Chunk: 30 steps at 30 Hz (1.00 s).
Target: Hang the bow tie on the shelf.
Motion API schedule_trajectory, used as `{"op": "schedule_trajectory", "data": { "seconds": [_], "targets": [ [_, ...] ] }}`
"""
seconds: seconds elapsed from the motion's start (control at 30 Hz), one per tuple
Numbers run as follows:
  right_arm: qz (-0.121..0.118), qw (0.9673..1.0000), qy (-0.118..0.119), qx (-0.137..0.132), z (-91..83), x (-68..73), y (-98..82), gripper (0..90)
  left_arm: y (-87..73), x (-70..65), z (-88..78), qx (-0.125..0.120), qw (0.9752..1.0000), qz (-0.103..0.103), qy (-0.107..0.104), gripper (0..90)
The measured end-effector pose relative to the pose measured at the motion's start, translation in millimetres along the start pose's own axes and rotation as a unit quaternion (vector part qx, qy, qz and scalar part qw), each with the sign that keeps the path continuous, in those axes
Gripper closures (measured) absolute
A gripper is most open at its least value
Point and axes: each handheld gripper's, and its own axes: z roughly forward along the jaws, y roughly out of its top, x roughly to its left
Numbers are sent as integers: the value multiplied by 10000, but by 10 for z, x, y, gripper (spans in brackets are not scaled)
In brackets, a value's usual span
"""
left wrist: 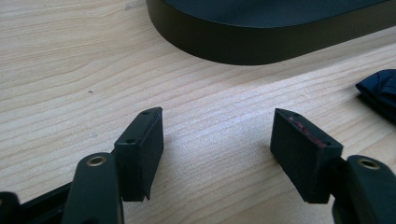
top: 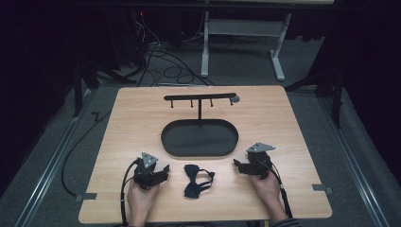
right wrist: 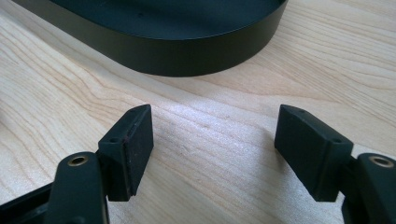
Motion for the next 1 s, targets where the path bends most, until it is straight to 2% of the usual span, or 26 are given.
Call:
{"op": "schedule_trajectory", "data": {
  "seconds": [0.23, 0.4, 0.47, 0.5, 0.57, 0.67, 0.83, 1.0],
  "targets": [
    [-3, 10000, -1, 4, 0, 0, 0, 296, 0, -8, -12, 27, 10000, 28, -44, 359],
    [-14, 10000, -6, -7, 2, 0, -1, 293, 0, -33, -27, -19, 9998, 134, -109, 373],
    [-16, 10000, -3, -6, 1, 0, -1, 293, 7, -34, -33, -37, 9999, 104, -128, 380],
    [-23, 10000, 1, -6, 1, 1, -1, 293, 17, -34, -43, -57, 9997, -4, -242, 384],
    [-25, 10000, 4, -4, 0, 1, -2, 293, 27, -40, -51, -55, 9996, -25, -273, 389],
    [-24, 10000, 6, -4, 0, 1, -2, 293, 62, -64, -98, -70, 9993, 51, -360, 404],
    [-25, 10000, 6, -4, 1, 2, -2, 293, 100, -84, -172, -187, 9978, -1, -644, 428],
    [-25, 10000, 8, -5, 1, 2, -2, 293, 127, -141, -218, -262, 9965, 32, -792, 449]
  ]
}}
